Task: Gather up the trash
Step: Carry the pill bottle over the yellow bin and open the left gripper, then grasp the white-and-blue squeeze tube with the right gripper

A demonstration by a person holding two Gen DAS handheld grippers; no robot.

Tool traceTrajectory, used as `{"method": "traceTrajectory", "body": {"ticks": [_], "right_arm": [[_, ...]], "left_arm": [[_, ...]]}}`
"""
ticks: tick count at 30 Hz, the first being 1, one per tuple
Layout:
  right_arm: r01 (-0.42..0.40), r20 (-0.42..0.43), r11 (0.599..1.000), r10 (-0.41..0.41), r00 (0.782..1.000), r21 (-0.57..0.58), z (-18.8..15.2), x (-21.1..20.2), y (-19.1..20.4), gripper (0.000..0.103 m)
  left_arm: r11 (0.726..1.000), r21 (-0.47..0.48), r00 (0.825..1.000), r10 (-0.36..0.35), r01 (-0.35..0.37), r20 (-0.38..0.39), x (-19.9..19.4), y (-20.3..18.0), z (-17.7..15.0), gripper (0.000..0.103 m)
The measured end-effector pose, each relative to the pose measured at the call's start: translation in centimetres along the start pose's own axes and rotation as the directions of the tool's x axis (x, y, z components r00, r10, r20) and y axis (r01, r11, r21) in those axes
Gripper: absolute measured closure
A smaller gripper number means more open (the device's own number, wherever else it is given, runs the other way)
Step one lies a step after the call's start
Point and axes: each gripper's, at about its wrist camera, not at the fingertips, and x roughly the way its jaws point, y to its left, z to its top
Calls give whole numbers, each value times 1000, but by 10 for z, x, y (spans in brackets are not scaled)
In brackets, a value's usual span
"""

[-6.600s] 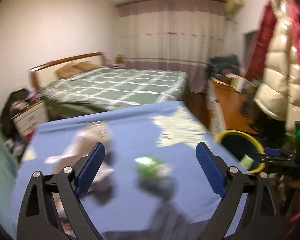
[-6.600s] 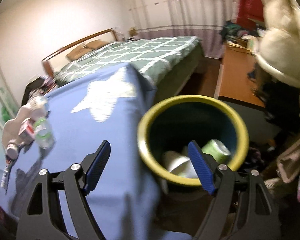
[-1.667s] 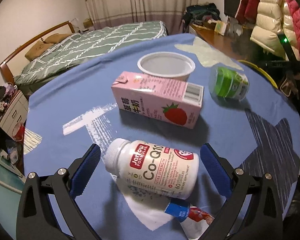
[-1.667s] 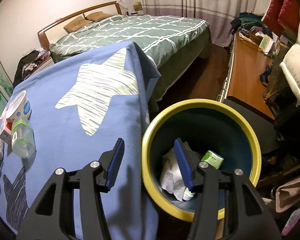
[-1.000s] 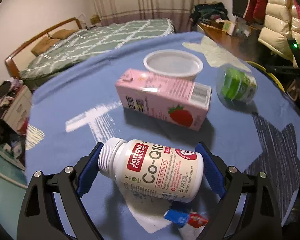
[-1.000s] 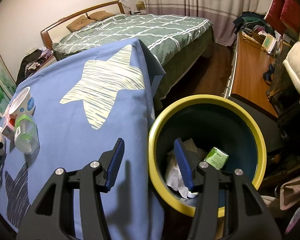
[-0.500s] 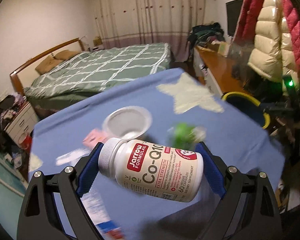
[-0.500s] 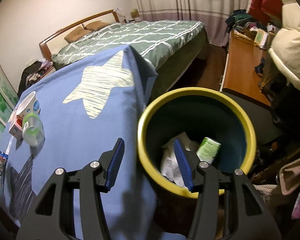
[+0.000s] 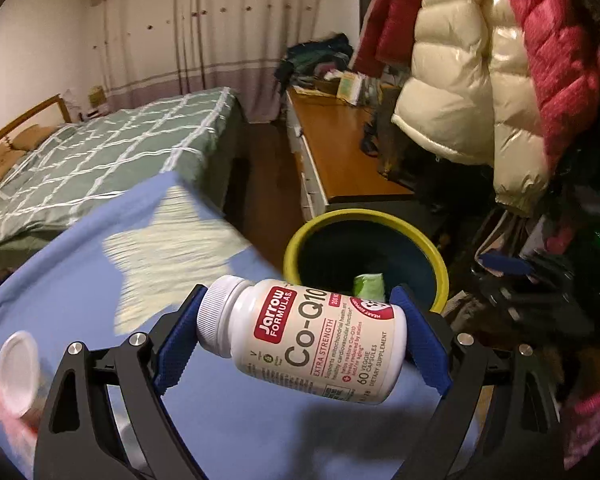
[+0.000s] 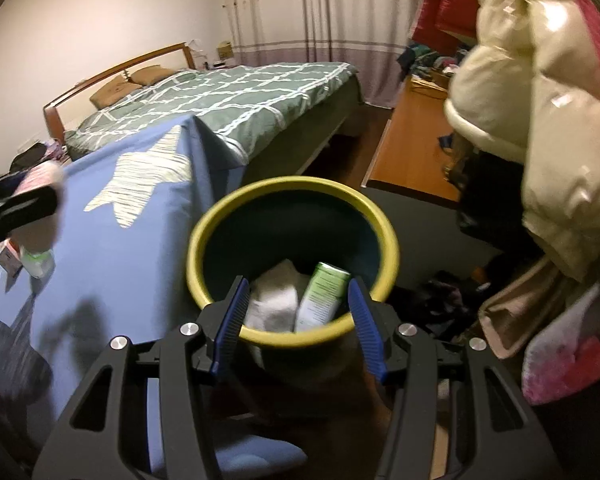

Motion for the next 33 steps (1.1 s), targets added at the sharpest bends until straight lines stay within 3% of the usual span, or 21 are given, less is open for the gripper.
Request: {"method": "traceTrajectory", "body": {"ticks": [7,12,15,23,33], "right_arm": [[30,-34,998,-28,999,62,-19,1,-40,53],[39,-50,995,-34,998,91,-26,6,-54,53],[35,-55,995,-30,998,98,-28,8,-58,52],[12,-67,995,-5,998,102,-32,12,-51,51],[-23,-72,998,26,997,51,-30,10,-13,50]], "left_arm": [[1000,-5,996,-2,1,-86,88,-37,27,13],[1000,16,993,8,-6,-121,121,-58,35,13],[1000,14,992,16,-14,-125,122,-58,34,7],[1000,-7,996,24,-25,-82,82,-45,32,5],[991,-114,997,78,-76,13,-20,2,3,5]]}}
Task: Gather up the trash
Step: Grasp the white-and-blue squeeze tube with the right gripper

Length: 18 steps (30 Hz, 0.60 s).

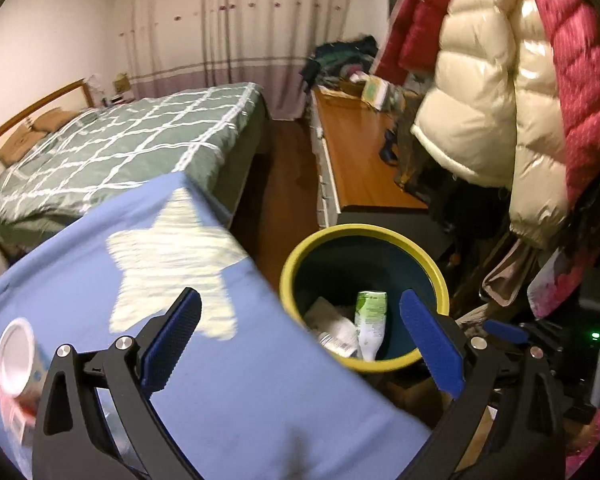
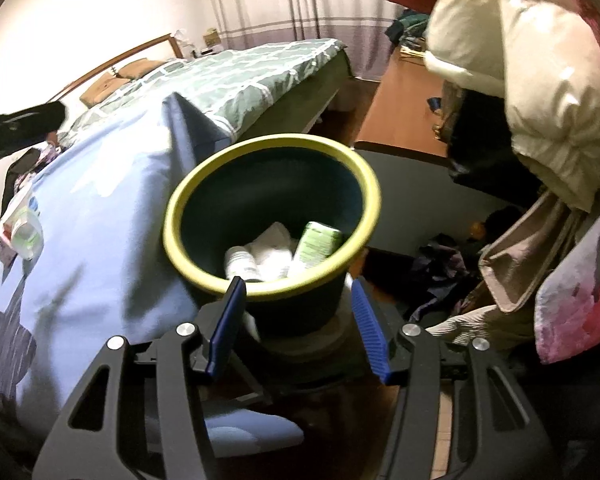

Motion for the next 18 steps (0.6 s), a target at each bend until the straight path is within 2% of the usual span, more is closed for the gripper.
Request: {"method": "traceTrajectory", "body": {"ticks": [6,8,11,13,15,16,18], "right_arm": [[-27,-6,997,27,1000,-67,1,-2,39,49],[-43,-4,995,43,999,-94,3,-4,55,49],[-71,-2,988,72,997,-134,6,-6,79,49],[-103,-1,980,104,995,-168,8,-7,103,49],[-143,-8,967,144,990,-210,9,-7,131,48],[-159,-13,961,160,987,-228,10,-6,143,48],[-206,-32,939,205,978,-275,9,-5,177,48]], "left_arm": [[985,-149,993,96,-86,63,-62,61,-30,5],[968,-209,983,163,-142,85,-91,89,-48,5],[929,-288,959,268,-231,95,-127,127,-74,5],[886,-344,929,360,-311,87,-156,156,-97,5],[832,-384,887,457,-400,67,-182,181,-119,5],[796,-405,858,512,-450,52,-197,194,-132,5],[731,-447,810,586,-515,25,-222,215,-153,5]]}}
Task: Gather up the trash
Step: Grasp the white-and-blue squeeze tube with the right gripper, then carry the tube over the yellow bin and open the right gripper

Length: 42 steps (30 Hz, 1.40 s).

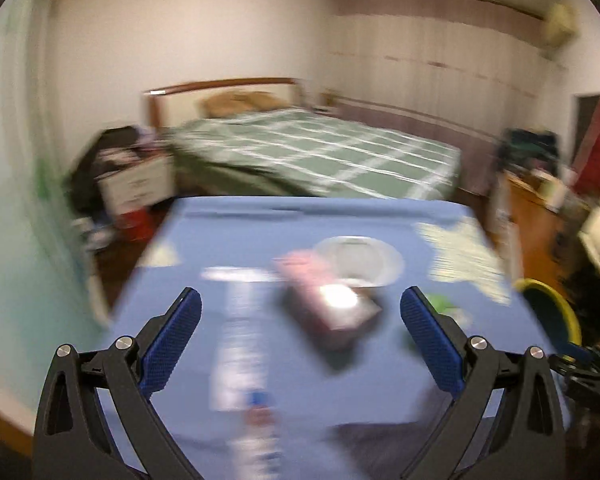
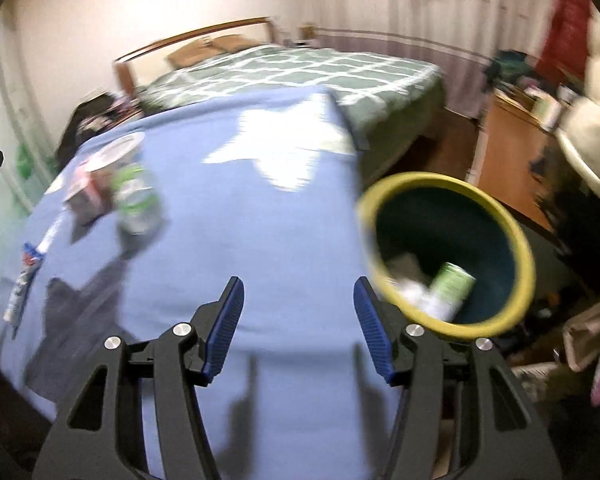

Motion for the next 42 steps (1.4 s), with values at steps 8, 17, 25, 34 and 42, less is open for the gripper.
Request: {"method": "traceTrajectory", "body": {"ticks": [8,17,25,34,42], "right_arm": [[-230,-73,950,219,973,-213,22,30,149,48],[-420,-178,863,384,906,-280,14,38,265,48],[-456,-259,838,388,884,-300,-5,53,316,48],[-456,-259,831,387,885,-318,-13,55,310,72],[-446,-222,850,395,892,-280,-13,50,280,75]], "left_arm": [[972,-154,983,183,-179,11,-26,113,-25,5],[969,-166,983,186,-182,9,-25,140,-37,5],[967,-189,985,171,-168,-2,-21,143,-44,5],[968,-193,987,161,-160,-12,-19,137,-47,5],[974,-175,989,146,-147,-21,-10,125,-49,5]]}}
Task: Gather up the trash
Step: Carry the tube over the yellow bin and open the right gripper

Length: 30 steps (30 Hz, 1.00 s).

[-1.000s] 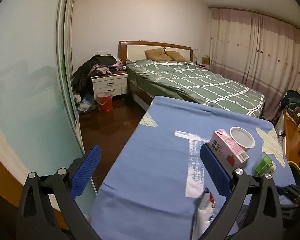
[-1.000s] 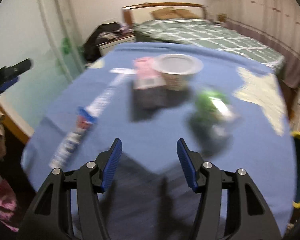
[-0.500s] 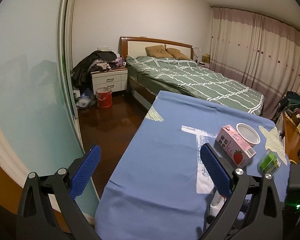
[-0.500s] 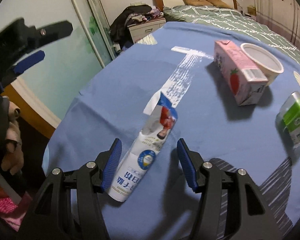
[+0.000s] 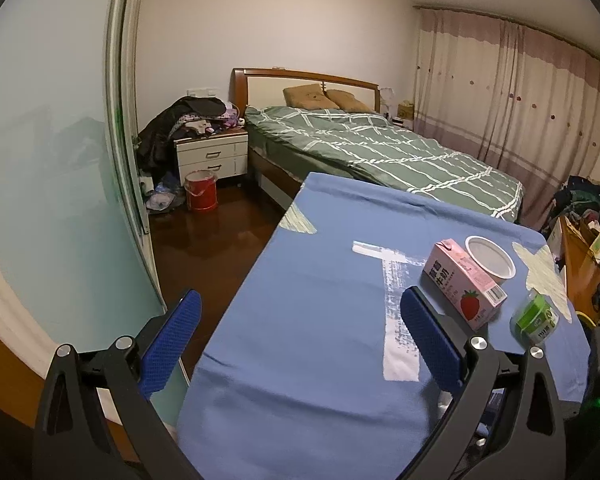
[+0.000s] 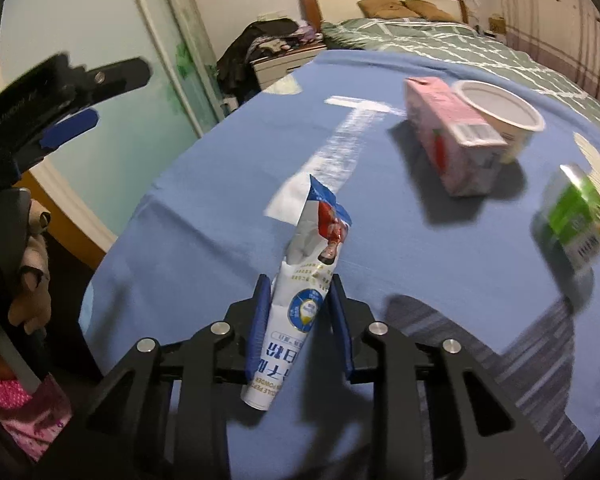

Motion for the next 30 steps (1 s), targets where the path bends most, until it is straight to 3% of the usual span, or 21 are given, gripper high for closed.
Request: {"method": "traceTrajectory", "body": {"ticks": [9,16,20,23,24,28,30], "right_arm": [[38,80,988,-50,996,147,-26,-53,-62,75],[161,150,949,-207,967,272,-40,-109,-129,75],[244,168,891,-327,930,382,-51,-139,-180,75],[323,142,824,-429,892,465,-65,-158,-225,75],[361,122,787,-477,870,500,-72,-166,-246,75],[441,52,695,-565,823,568,-88,-180,-299,74],[455,25,666,-578,815,591,-95,-183,-320,74]], "left_arm": [[998,40,999,-48,49,-24,7,-25,-4,5],[993,86,996,-75,78,-40,11,-48,-8,5],[990,112,995,-83,88,-53,14,-63,-9,5],[986,137,994,-87,95,-61,18,-73,-10,5],[985,142,994,-89,97,-63,19,-75,-10,5],[980,164,991,-103,115,-80,23,-90,-11,5],[977,176,990,-110,124,-90,25,-96,-12,5]]}}
